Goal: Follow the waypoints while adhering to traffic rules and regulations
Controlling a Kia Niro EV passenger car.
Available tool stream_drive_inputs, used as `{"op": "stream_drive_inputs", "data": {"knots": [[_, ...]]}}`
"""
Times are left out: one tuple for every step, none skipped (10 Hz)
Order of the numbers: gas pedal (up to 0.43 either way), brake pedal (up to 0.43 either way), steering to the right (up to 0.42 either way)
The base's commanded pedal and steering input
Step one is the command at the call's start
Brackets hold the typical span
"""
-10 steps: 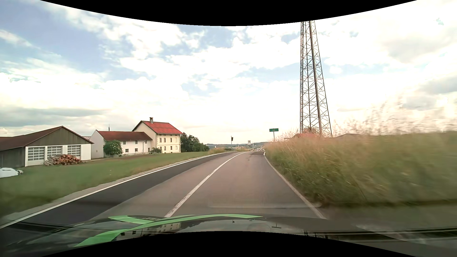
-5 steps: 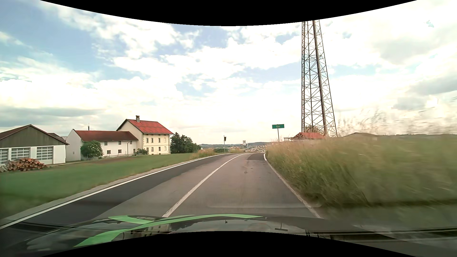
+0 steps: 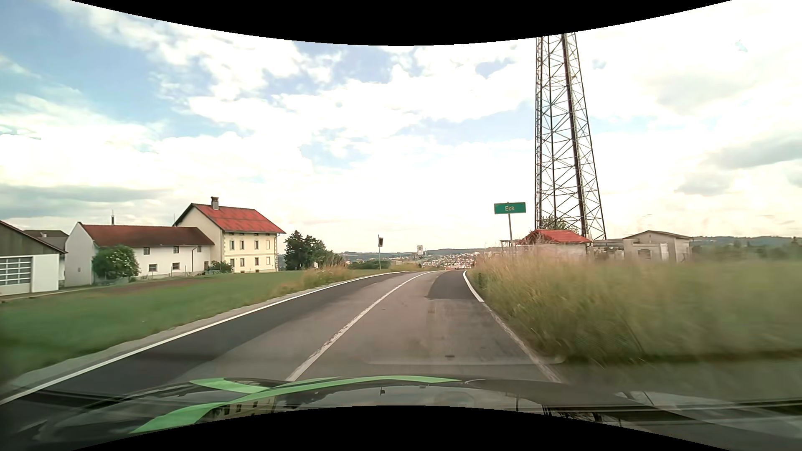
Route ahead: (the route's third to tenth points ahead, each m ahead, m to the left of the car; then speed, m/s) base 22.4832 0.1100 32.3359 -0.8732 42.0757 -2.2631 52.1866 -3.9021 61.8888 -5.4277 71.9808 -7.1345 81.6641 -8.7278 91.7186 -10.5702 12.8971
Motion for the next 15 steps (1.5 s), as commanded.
{"op": "stream_drive_inputs", "data": {"knots": [[0.22,0.0,0.016],[0.22,0.0,0.016],[0.22,0.0,0.016],[0.22,0.0,0.016],[0.22,0.0,0.016],[0.22,0.0,0.016],[0.209,0.0,0.016],[0.209,0.0,0.016],[0.197,0.0,0.016],[0.177,0.0,0.016],[0.169,0.0,0.016],[0.169,0.0,0.015],[0.169,0.0,0.015],[0.169,0.0,0.015],[0.169,0.0,0.015]]}}
